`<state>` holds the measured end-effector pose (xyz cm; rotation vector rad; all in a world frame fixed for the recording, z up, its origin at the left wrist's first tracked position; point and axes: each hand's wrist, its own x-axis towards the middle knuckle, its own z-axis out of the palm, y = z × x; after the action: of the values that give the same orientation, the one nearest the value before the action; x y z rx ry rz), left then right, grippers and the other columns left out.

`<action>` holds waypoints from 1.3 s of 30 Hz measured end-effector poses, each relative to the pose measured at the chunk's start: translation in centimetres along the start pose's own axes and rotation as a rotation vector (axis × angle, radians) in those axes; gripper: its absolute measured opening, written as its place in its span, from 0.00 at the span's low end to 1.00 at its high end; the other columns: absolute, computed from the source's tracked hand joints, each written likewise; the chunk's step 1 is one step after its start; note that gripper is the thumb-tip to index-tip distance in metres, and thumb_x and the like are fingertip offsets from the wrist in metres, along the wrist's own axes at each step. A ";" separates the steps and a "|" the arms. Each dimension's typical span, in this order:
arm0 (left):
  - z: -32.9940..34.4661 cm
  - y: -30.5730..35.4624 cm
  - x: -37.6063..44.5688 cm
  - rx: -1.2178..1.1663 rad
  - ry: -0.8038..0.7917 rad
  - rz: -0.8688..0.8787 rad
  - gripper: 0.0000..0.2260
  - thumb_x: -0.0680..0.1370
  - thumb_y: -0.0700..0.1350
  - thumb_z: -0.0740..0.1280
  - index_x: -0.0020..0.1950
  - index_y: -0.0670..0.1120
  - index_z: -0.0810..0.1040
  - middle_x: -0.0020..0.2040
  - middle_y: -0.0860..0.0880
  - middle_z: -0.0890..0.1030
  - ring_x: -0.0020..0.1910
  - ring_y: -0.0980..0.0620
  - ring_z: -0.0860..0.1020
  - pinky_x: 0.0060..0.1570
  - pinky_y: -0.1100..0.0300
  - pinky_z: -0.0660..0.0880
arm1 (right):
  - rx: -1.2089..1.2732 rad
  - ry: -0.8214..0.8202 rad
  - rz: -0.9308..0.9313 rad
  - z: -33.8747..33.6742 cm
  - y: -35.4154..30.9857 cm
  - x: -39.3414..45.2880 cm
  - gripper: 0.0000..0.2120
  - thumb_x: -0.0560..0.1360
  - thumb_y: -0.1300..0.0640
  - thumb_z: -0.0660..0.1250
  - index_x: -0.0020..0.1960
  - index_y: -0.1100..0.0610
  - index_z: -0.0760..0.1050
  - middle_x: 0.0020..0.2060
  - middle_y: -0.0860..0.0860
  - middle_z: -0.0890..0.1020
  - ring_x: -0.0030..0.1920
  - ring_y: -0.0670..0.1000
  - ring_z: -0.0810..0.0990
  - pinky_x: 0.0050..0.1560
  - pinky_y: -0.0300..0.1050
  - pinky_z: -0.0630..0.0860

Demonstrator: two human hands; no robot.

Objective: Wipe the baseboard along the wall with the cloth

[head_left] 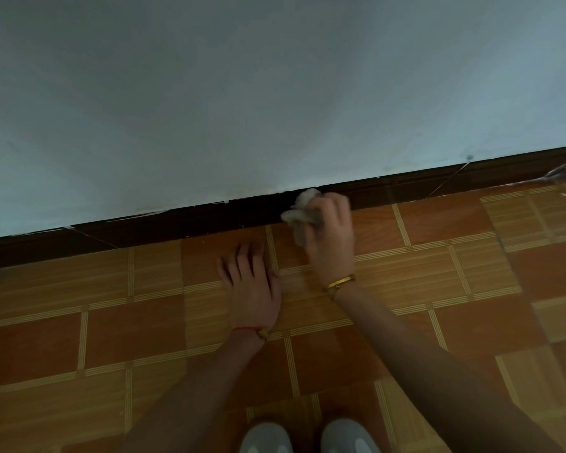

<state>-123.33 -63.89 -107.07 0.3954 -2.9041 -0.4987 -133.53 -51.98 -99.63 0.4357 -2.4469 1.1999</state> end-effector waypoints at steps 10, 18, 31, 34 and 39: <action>0.2 0.1 0.0 -0.005 0.017 0.000 0.23 0.78 0.47 0.57 0.72 0.41 0.71 0.70 0.39 0.71 0.71 0.36 0.68 0.72 0.31 0.56 | -0.069 -0.053 0.120 -1.1 1.2 0.9 0.08 0.73 0.66 0.68 0.52 0.62 0.73 0.50 0.55 0.75 0.45 0.45 0.73 0.42 0.26 0.70; -0.1 0.2 0.0 -0.004 -0.005 -0.002 0.23 0.79 0.47 0.57 0.73 0.42 0.70 0.71 0.39 0.70 0.72 0.37 0.67 0.74 0.32 0.54 | -0.451 -0.327 -0.012 0.0 2.9 -2.5 0.13 0.70 0.55 0.71 0.53 0.57 0.75 0.51 0.55 0.77 0.53 0.57 0.73 0.54 0.51 0.70; 0.0 0.1 0.0 -0.012 -0.017 -0.006 0.23 0.79 0.47 0.57 0.73 0.41 0.70 0.71 0.39 0.69 0.73 0.37 0.66 0.73 0.31 0.55 | -0.622 -0.322 0.093 -2.3 5.7 -1.3 0.17 0.73 0.54 0.68 0.60 0.56 0.72 0.53 0.60 0.75 0.50 0.64 0.72 0.49 0.59 0.73; -0.1 0.1 0.0 -0.011 -0.008 -0.010 0.23 0.79 0.47 0.57 0.72 0.41 0.71 0.71 0.39 0.70 0.72 0.37 0.66 0.73 0.32 0.55 | -0.554 -0.404 -0.043 -0.1 3.1 -2.2 0.16 0.72 0.54 0.69 0.58 0.55 0.71 0.52 0.58 0.76 0.51 0.62 0.73 0.50 0.58 0.73; -0.1 0.0 -0.1 -0.016 0.008 0.005 0.23 0.79 0.47 0.57 0.72 0.41 0.71 0.70 0.39 0.71 0.72 0.37 0.67 0.73 0.31 0.56 | -0.531 -0.385 0.024 -0.1 3.4 -2.3 0.14 0.72 0.49 0.70 0.55 0.52 0.76 0.53 0.55 0.77 0.54 0.61 0.73 0.63 0.66 0.65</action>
<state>-123.26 -63.84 -107.02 0.3873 -2.8905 -0.5178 -133.00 -49.65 -102.99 0.5106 -2.9624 0.4570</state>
